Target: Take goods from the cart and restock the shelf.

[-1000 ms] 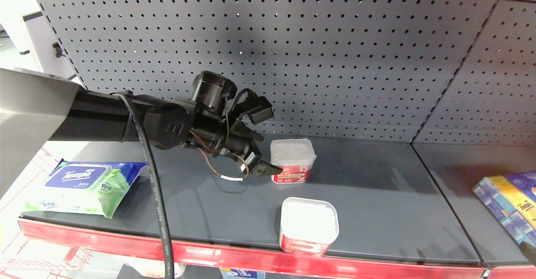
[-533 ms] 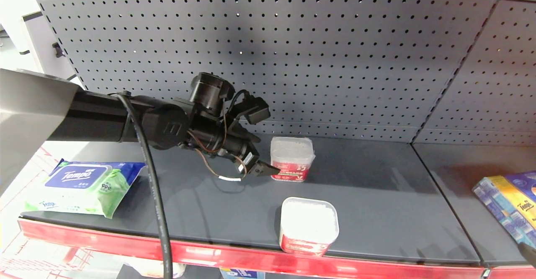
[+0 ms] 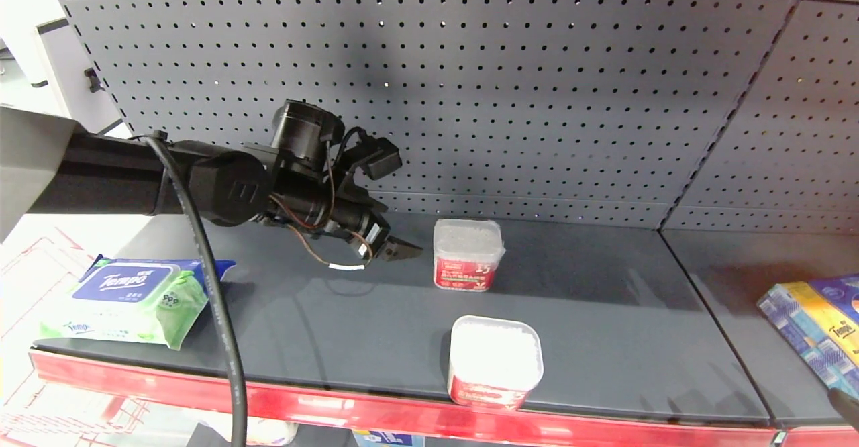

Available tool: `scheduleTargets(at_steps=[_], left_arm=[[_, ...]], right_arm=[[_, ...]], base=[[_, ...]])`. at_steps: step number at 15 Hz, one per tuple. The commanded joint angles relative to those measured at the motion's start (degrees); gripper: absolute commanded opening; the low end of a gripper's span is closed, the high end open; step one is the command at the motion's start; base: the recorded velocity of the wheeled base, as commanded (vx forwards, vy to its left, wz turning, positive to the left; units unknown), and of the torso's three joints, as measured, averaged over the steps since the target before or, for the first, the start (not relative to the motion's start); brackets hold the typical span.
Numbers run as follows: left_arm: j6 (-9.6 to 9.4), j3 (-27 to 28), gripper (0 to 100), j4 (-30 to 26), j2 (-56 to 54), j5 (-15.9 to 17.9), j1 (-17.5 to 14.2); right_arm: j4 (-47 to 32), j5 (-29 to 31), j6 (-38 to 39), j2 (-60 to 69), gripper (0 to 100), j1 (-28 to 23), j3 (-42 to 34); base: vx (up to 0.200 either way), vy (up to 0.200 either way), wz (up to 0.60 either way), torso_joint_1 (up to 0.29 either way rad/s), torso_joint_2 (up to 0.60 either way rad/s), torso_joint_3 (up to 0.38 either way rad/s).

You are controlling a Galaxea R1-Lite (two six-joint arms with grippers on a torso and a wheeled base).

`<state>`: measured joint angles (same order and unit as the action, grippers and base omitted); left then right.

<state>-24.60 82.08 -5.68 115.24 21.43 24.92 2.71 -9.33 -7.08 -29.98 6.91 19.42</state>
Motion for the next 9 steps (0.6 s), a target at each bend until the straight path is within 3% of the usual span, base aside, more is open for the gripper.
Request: scheduleTargets(at_steps=[1, 9], left_arm=[[-0.01, 0.9, 100, 0.1, 1.4, -0.5, 0.4], [0.08, 4.5, 100, 0.1, 4.6, -0.5, 3.3]], right_arm=[[0.0, 0.0, 0.0, 0.0, 100, 0.0, 0.1], [0.0, 0.0, 0.0, 0.3, 100, 0.0, 0.2]], base=[[0.0, 0.0, 0.0, 0.0, 0.0, 0.0], [0.0, 0.0, 0.0, 0.0, 0.0, 0.0]])
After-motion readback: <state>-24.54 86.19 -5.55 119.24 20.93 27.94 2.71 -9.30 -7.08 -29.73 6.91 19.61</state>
